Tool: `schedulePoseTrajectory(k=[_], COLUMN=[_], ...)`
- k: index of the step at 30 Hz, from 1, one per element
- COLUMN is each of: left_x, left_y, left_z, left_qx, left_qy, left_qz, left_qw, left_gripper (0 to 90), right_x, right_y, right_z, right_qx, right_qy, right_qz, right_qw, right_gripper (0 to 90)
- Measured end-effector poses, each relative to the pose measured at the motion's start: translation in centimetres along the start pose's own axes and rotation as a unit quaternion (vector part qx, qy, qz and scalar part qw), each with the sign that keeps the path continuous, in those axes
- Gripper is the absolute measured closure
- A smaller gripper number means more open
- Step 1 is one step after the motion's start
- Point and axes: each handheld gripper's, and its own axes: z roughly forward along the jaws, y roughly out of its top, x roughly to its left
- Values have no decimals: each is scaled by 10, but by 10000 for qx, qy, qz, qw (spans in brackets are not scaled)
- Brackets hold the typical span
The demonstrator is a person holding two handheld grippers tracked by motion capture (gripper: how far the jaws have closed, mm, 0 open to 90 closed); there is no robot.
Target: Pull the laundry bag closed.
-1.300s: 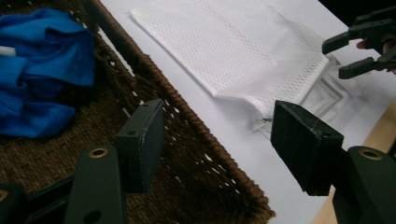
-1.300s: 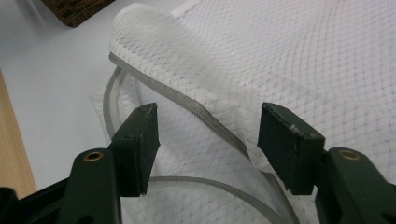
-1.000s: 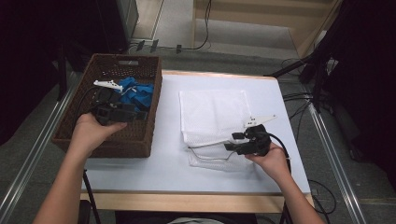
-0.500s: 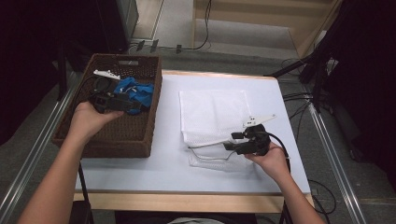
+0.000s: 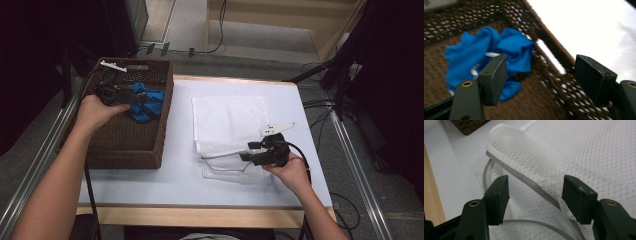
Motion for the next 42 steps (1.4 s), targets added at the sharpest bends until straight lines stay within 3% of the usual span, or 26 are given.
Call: schedulePoseTrajectory(k=[2,6,14,19,23,28,32,37,42], left_x=[5,15,29,34,41,47,54,55,51], left_y=[2,2,2,3,1,-3,-5,-6,-8], left_z=[4,9,25,30,37,51,62,73,93], left_qx=[11,-142,18,67,163,298,458,320,513], left_qy=[21,143,353,260,218,420,435,404,484], left_qz=[-105,-52,-109,-155,-414,-496,-601,-659,-603], left_qw=[9999,9998,9993,9995,9988,9974,9962,9965,9957], left_gripper=[277,274,245,255,183,61,6,0,0], right_x=[0,0,-3,-3,-3,-3,-2,-3,-3], right_y=[0,-1,-3,-5,-6,-8,-9,-11,-12], right_z=[0,-1,-5,-7,-8,-10,-11,-12,-14], right_qx=[-6,-15,-68,-53,-45,-70,-66,-68,-76], right_qy=[-3,8,-16,-23,-44,-69,-104,-148,-163], right_qz=[4,16,85,109,133,125,147,156,177], right_qw=[10000,10000,9999,9999,9999,9999,9998,9997,9997], right_gripper=[395,395,396,398,398,398,398,399,399])
